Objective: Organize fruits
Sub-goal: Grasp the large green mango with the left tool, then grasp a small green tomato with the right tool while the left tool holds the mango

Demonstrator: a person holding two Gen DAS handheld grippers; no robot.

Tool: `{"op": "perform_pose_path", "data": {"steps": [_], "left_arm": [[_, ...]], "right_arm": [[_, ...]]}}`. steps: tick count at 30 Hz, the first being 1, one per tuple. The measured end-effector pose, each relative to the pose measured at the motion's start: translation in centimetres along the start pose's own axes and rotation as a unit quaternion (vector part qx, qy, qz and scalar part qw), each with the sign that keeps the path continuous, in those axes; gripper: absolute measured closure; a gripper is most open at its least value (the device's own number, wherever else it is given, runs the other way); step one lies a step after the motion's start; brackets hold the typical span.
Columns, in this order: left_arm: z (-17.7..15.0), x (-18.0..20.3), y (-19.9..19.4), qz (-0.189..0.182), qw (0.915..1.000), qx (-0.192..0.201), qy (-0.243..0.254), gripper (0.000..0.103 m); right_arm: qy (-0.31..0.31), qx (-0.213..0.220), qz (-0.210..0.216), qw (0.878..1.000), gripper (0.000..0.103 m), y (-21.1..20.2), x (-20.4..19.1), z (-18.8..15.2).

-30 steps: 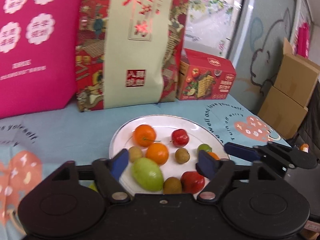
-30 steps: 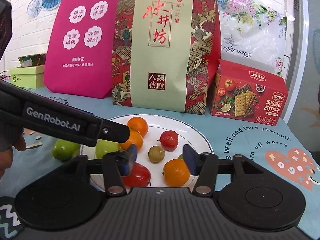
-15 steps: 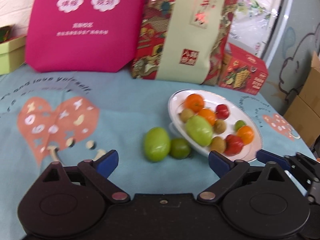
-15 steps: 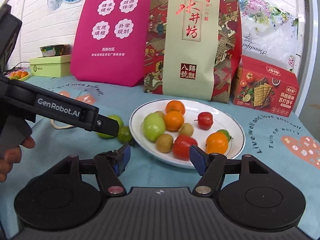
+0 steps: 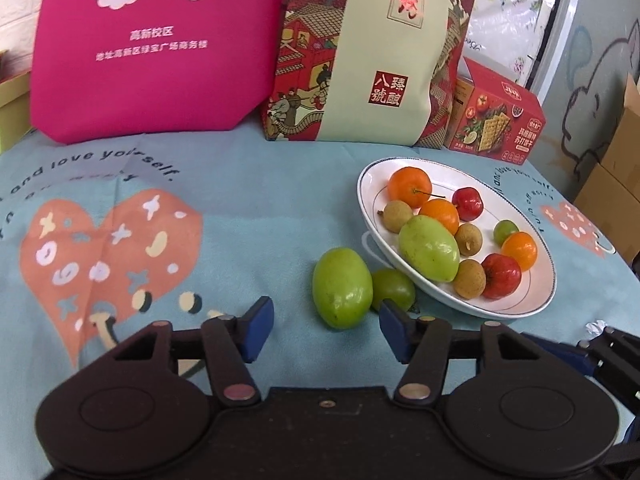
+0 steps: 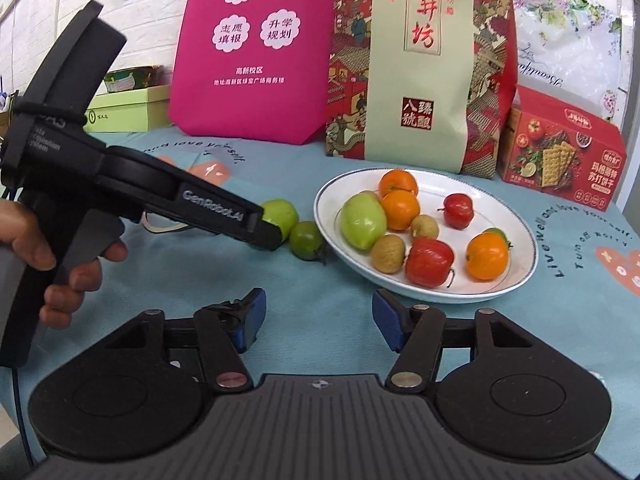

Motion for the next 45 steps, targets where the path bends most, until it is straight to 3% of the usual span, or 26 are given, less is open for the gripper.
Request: {"op": "perform_pose_path", "data": {"steps": [11,25,35,45], "left_arm": [[0.3,0.0,1.1,-0.006,0.9999,-0.002,0.012,0.0],[0.4,0.0,0.9,-0.031,0.9995,-0.005,0.001,0.0],[0.5,-4.3,-2.7,0.024,0.9988,0.026,-0.034,0.0],[-0.5,-7.2,-5.5,0.049,0.9963,0.041,-0.056,0.0]], "right_arm": [[0.04,-0.025,-0.013,0.999,0.022,2.4,0.4,0.0],[0.077,-0.032,-0.028,0.996,0.023,4.6,0.4,0.5],[0.081,-0.032,-0.032,0.996,0.023,6.2,-0.5,0.9],[0.066,-0.026,-0.059,0.996,0.025,7.8,-2.2,1.7]]}}
Point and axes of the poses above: each gripper's, at about its wrist camera, not at the fingertips, and y roughly the way its jaws point, x to its right, z to its top, the point moved 5 cm from there along y, roughly the way its jaws point, and after that the axes turned 13 degrees about x, right-handed, at the moved point
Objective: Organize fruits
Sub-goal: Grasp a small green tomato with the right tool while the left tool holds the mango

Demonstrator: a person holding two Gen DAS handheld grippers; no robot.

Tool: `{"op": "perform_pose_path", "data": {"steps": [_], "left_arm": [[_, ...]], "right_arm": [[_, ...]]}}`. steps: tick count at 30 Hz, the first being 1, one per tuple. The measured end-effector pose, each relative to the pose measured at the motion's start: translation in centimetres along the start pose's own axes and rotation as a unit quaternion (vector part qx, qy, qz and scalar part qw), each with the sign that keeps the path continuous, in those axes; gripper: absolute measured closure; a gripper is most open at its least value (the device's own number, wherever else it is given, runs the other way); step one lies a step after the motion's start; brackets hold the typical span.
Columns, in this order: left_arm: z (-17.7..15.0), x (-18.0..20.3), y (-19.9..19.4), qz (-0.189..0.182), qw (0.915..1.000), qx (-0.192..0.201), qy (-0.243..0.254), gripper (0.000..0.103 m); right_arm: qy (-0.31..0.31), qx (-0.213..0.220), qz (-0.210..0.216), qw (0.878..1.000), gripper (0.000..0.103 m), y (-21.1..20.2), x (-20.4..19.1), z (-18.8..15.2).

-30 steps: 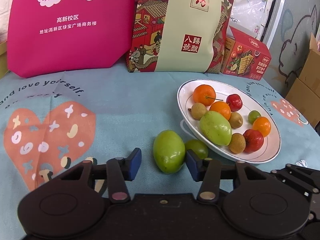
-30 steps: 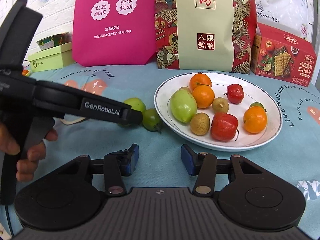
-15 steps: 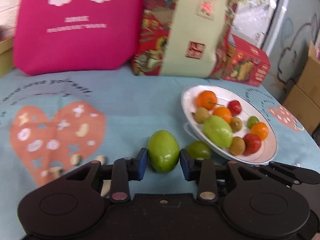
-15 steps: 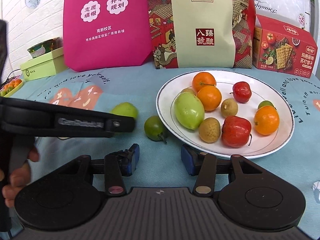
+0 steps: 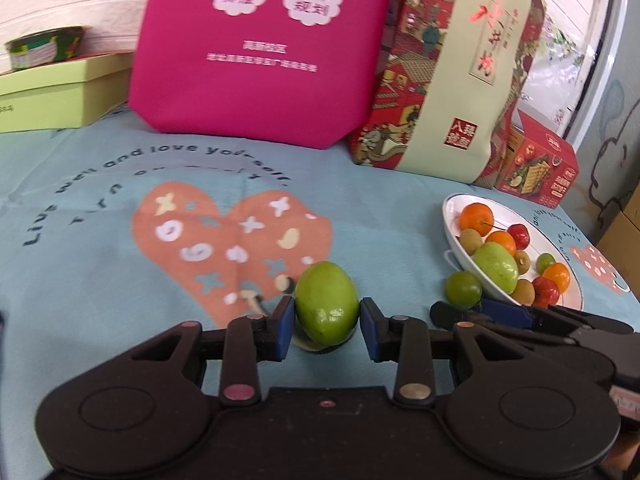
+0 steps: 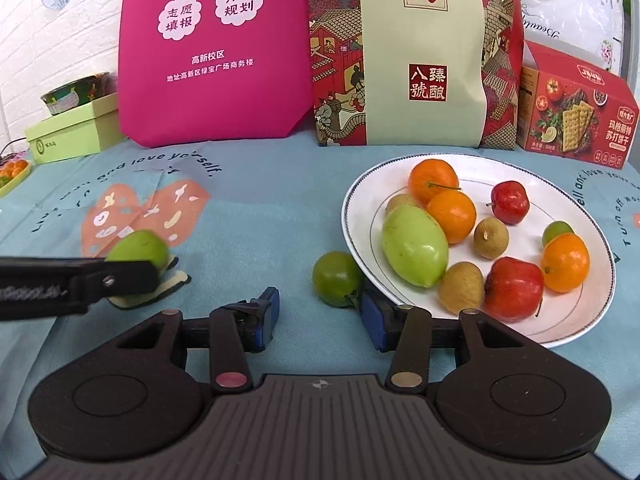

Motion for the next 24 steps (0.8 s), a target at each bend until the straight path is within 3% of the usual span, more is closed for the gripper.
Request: {"op": "perform_pose_path", "data": {"steps": [6,11,24], "left_arm": [[0.1,-1.3,-0.8,0.012,0.9999,0.007,-0.004,0.0],[-0.1,-2.0,-0.8,0.012,0.9999,0.005,-0.009,0.0],[0.1,-1.8,0.6,0.014,0.9999,0.007,-0.001,0.0]], "right_arm": [[-0.003,0.018,0.021,1.0,0.029,0.6,-1.5,0.7],[-0.004,0.03,0.072,0.997,0.033,0.4,-2.7,1.1],[-0.026,0.016,0.052,0.998,0.034,2.4,-2.5,1.5]]}}
Point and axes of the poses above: each gripper's, at about its wrist camera, not at the fingertips, and y roughly the way its jaws point, x to its right, z to its top, the point moved 5 cm from there along y, roughly the way its jaws point, and after that the axes turned 13 degrees about x, right-handed, at the moved point
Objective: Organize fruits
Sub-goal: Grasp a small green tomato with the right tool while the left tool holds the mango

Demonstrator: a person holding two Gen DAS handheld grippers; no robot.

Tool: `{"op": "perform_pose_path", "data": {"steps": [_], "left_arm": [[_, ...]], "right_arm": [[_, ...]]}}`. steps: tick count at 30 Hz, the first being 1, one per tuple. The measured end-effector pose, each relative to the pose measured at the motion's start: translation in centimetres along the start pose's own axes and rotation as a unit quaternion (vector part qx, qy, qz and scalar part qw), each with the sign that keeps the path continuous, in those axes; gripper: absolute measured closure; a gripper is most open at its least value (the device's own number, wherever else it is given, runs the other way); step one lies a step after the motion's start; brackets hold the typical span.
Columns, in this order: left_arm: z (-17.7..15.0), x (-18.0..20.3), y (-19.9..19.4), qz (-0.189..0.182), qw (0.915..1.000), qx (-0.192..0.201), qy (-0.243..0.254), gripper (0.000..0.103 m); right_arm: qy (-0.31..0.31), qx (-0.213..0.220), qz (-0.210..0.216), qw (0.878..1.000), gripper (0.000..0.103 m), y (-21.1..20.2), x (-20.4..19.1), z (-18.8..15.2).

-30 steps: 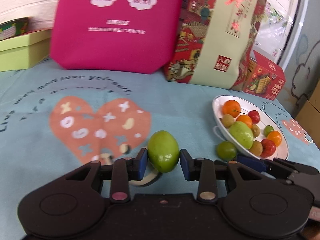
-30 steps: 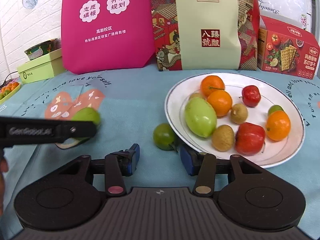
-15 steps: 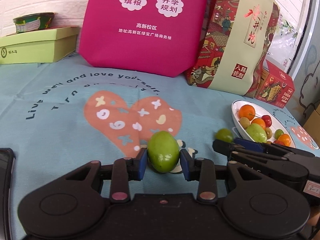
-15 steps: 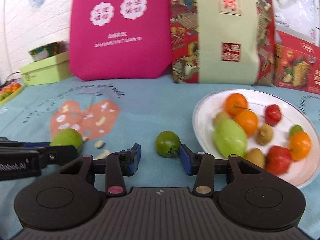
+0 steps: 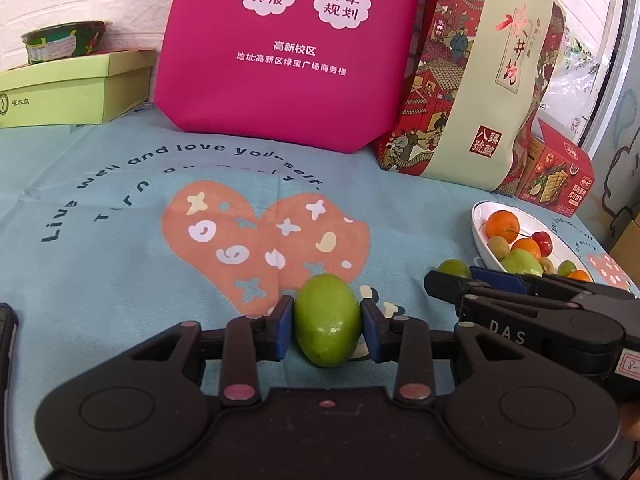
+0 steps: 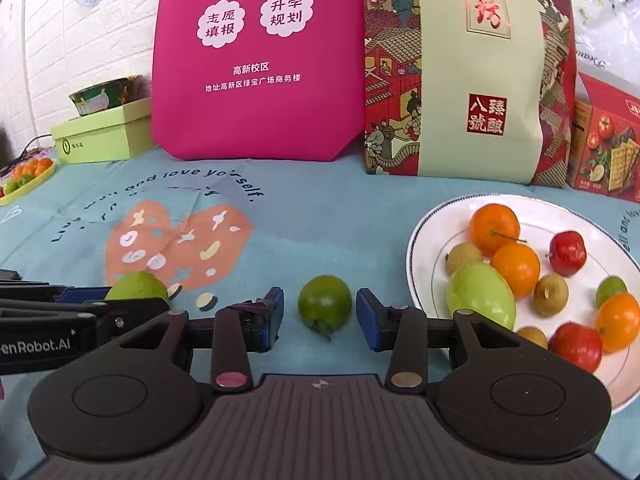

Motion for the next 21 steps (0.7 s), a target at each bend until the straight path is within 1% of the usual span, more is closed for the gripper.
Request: {"op": "perform_pose_path", "data": {"steps": [3,4,5,6,9,12,15,17,21], "left_arm": [[-0.1,0.1,0.2,-0.001,1.0,0.002,0.007,0.0],[-0.1,0.1,0.2,-0.001,1.0,0.002,0.008,0.0],[-0.1,0.1,0.3,0.0,1.0,0.002,0.009,0.0],[-0.1,0.1,0.4,0.0,0.9999,0.001,0.01,0.0],[-0.1,0.4,0.3,0.005,0.9998,-0.002,0.02,0.0],[-0.2,0.9,-0.1,0.008,0.9996,-0.01,0.025,0.0],[-0.6,2.1,-0.8,-0.018,0.9995,-0.022,0.014,0.0],[-1.2,3.7,-1.3,-0.041,0.9986,-0.029,0.015,0.0],[-2.9,7.4,-1.9,-0.089,0.9947,-0.046,0.026,0.0]], "right_arm": [[0.0,-0.011,-0.002,1.0,0.043,0.5,0.1,-0.3],[0.001,-0.011,-0.001,1.0,0.044,0.5,0.1,-0.3],[0.002,-0.011,0.0,1.0,0.049,0.6,0.1,-0.2],[0.003,-0.011,0.002,1.0,0.051,0.6,0.1,-0.2],[0.003,-0.013,0.006,1.0,0.051,0.1,0.2,-0.2],[-0.001,-0.006,0.013,1.0,0.051,-1.9,0.5,-0.2],[-0.005,-0.005,0.014,1.0,0.051,-4.6,1.5,-0.8],[-0.006,-0.008,0.009,1.0,0.051,-6.4,2.4,-1.5],[-0.01,-0.017,-0.016,1.0,0.051,-9.8,4.5,-3.1]]}}
Point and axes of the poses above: each gripper's, at about its wrist camera, not at the fingertips, and y roughly the way its jaws point, x to its right, z to its top, the point moved 5 cm from there along y, roughly the way its jaws point, and after that the axes turned 13 degrees about x, right-handed, at the moved point
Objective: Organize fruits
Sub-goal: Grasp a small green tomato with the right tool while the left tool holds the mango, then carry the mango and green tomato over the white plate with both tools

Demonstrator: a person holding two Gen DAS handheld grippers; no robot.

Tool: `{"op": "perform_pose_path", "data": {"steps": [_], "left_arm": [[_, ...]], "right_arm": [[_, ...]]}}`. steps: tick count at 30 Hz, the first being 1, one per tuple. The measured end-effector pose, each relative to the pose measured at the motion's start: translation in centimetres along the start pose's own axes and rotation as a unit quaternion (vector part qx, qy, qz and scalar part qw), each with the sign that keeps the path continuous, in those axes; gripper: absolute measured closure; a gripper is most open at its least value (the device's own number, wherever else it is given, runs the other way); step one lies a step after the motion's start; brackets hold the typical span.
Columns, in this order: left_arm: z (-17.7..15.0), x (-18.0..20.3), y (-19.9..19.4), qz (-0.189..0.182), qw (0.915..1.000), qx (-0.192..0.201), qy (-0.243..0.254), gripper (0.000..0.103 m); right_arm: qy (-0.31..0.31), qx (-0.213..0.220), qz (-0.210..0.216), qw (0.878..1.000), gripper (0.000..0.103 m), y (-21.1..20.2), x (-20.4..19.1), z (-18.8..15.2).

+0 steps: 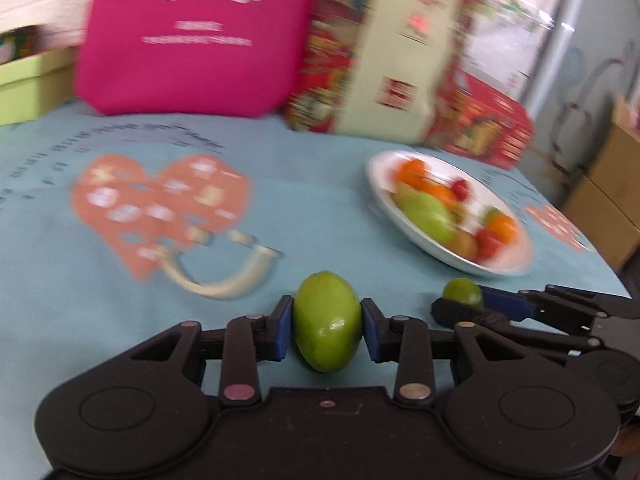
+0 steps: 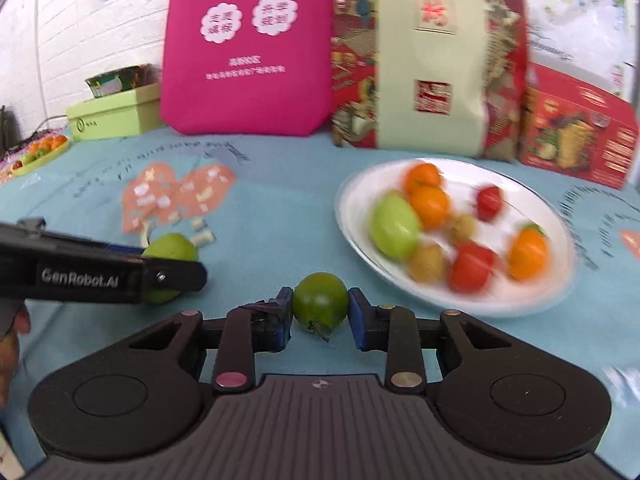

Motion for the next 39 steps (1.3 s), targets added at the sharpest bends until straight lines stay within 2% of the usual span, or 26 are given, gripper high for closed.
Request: {"op": "perform_pose_path", "data": {"steps": [2,5,34,39], "left_arm": [[-0.6,1.7,0.3,-0.011,0.9998,-0.004,0.015,0.0],[-1.0,3.1,0.5,-0.005,0.9992,-0.004,0.04,0.0],[-0.9,3.6,1.2,0.017,0.9981,-0.012,0.057,0.0],[0.2,4.6,1.4,-0.005,0.9988,-0.011,0.048,0.0]], "right_arm": [[0.008,-0.005,-0.013,1.0,0.051,-0.9,0.9,-0.7],[0.02,0.002,-0.013,1.0,0.051,-1.5,1.4,-1.0],[0.041,0.014,0.002,0.999,0.051,-1.8,1.8,-1.5],[0.05,0.027,-0.003,0.998,0.051,-2.3,2.8,-0.7]]}}
Point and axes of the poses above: each gripper's, at about its wrist camera, not at the fingertips, and y roughly the way its jaws point, x to its right, z to its top, the point moved 5 cm from there along y, roughly the way its jaws point, and after that the axes turned 13 degrees about x, right-handed, at the moved point
